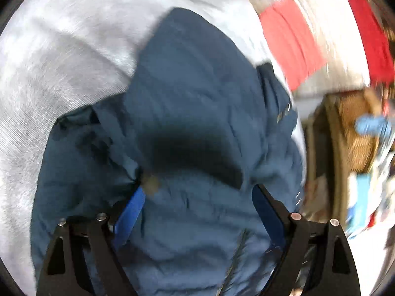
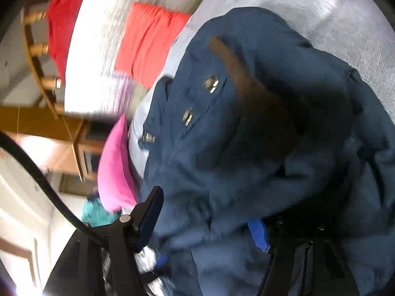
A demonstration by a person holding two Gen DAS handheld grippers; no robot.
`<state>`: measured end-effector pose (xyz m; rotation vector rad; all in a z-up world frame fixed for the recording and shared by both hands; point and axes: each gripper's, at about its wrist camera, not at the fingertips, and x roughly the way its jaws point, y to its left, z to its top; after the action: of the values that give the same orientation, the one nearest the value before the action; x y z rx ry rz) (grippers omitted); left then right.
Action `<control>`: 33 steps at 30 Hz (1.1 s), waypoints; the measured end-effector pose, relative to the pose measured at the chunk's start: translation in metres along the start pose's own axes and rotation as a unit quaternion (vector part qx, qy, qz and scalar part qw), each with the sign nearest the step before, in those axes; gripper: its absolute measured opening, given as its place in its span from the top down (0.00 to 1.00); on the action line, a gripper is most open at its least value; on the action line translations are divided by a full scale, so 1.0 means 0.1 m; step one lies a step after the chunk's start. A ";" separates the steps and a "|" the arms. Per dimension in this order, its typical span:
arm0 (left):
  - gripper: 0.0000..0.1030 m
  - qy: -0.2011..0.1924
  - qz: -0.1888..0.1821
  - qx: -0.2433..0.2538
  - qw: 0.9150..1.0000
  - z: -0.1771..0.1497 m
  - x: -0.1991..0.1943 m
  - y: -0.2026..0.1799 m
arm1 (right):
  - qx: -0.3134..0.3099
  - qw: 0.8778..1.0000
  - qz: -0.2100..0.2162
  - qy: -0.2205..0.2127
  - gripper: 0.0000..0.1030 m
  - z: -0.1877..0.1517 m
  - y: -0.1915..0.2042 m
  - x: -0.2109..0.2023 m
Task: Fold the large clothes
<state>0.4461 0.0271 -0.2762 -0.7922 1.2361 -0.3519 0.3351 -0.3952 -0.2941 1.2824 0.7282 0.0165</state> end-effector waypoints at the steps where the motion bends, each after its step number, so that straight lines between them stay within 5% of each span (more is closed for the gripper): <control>1: 0.16 -0.004 -0.009 -0.010 1.000 0.03 -0.01 0.03 | 0.005 1.000 0.000 -0.004 0.46 0.02 -0.02 0.00; 2: 0.16 -0.009 -0.013 -0.017 1.000 0.03 0.00 0.05 | 0.003 1.000 -0.007 -0.005 0.53 0.04 -0.01 0.02; 3: 0.30 -0.014 -0.013 -0.019 1.000 0.04 0.00 0.06 | -0.010 1.000 -0.027 -0.007 0.70 0.06 0.00 0.03; 4: 0.51 -0.019 -0.001 -0.021 1.000 0.05 0.01 0.08 | -0.016 0.999 -0.035 -0.006 0.74 0.06 0.00 0.05; 10: 0.75 -0.037 0.003 -0.025 0.999 -0.08 -0.08 0.08 | -0.122 0.990 -0.048 -0.061 0.79 -0.01 0.41 -0.16; 13: 0.74 -0.051 0.020 0.011 0.998 -0.17 -0.26 0.01 | -0.176 0.978 -0.084 -0.077 0.79 -0.02 0.51 -0.10; 17: 0.67 -0.018 0.066 0.011 0.998 -0.17 -0.08 0.06 | -0.127 0.987 -0.092 -0.028 0.76 0.04 0.27 0.06; 23: 0.55 0.001 0.109 0.016 0.994 -0.23 -0.37 0.02 | -0.118 0.989 -0.091 0.005 0.52 0.02 0.29 -0.27; 27: 0.50 -0.022 0.125 0.039 0.991 -0.30 -0.70 -0.04 | -0.140 0.986 -0.091 0.008 0.51 -0.01 0.31 -0.69; 33: 0.48 -0.092 0.149 0.087 0.981 -0.30 -1.06 -0.19 | -0.177 0.978 -0.097 -0.050 0.52 -0.01 0.59 -0.91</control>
<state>0.3875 0.0710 -0.1913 -0.4681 1.1131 -0.1364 0.2857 -0.4117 -0.1994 0.8632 0.7226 -0.0735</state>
